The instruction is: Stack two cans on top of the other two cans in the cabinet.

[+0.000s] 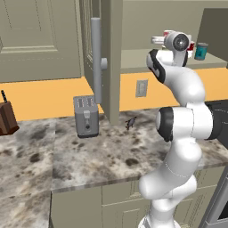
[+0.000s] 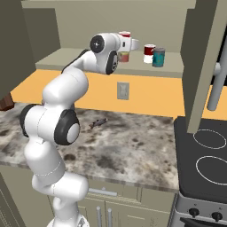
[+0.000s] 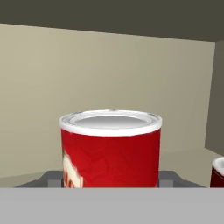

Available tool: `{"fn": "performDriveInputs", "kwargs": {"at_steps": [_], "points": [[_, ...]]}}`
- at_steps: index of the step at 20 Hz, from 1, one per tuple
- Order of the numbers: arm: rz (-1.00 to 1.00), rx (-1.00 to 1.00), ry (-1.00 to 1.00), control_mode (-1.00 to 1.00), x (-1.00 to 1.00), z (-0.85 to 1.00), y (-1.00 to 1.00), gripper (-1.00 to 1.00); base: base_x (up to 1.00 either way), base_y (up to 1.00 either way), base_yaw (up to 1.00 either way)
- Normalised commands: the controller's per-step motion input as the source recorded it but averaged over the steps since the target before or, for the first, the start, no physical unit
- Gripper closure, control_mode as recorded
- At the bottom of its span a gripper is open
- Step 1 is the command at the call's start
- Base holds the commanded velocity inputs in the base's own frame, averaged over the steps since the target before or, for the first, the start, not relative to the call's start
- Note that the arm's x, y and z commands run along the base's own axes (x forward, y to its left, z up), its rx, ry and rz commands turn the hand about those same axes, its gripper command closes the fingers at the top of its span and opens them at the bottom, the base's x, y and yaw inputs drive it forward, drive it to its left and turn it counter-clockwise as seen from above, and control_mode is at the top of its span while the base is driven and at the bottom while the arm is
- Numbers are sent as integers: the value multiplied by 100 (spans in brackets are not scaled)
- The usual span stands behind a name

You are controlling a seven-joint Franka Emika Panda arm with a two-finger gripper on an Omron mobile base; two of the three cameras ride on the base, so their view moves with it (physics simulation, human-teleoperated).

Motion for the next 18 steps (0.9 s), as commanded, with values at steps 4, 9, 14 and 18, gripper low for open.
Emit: {"fn": "performDriveInputs", "kwargs": {"at_steps": [4,9,14,18], "points": [[0,0,0,-100,-4,-10,-2,100,0,0,0],[0,0,0,-100,1,-13,0,100,0,0,0],[0,0,0,-100,2,-8,0,-100,0,0,0],[0,0,0,-100,0,-5,0,-100,0,0,0]]}}
